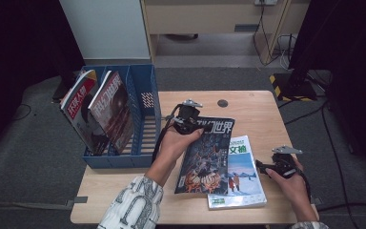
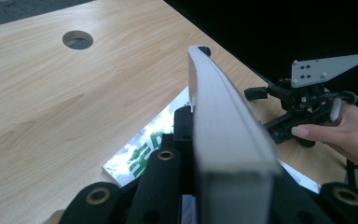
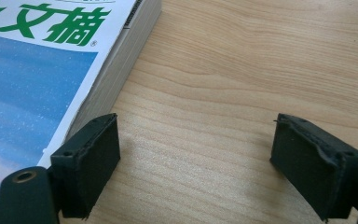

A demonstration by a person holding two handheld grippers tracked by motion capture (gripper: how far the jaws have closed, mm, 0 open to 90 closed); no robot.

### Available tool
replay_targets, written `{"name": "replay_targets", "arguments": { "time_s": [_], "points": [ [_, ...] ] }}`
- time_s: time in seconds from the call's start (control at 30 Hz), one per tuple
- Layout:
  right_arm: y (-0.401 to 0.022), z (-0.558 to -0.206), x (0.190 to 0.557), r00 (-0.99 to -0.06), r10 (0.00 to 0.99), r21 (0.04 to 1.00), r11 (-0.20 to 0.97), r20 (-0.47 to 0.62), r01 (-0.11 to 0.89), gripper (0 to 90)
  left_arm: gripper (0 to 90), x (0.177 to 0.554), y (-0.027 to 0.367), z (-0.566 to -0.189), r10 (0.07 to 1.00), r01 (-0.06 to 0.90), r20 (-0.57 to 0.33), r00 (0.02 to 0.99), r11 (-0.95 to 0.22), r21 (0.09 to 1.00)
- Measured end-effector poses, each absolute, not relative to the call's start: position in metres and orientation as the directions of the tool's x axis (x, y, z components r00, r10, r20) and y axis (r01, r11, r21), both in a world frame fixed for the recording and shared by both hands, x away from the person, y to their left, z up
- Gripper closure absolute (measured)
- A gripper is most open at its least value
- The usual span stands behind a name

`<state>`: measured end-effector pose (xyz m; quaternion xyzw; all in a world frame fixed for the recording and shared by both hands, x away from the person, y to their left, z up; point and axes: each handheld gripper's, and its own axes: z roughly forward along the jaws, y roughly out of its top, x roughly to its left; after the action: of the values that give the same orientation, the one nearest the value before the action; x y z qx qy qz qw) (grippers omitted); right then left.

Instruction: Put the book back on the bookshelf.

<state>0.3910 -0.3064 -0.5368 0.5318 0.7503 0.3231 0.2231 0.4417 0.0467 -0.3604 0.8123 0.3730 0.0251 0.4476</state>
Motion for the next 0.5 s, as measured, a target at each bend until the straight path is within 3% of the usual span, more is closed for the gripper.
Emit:
{"name": "replay_targets", "arguments": {
  "time_s": [0.5],
  "points": [
    [-0.306,-0.538,0.390,-0.334,0.943,0.728,0.225,0.006,0.648,13.6,82.3,0.449,0.056,-0.323,0.630,0.567,-0.295,0.719,-0.286,0.772]
  ]
}}
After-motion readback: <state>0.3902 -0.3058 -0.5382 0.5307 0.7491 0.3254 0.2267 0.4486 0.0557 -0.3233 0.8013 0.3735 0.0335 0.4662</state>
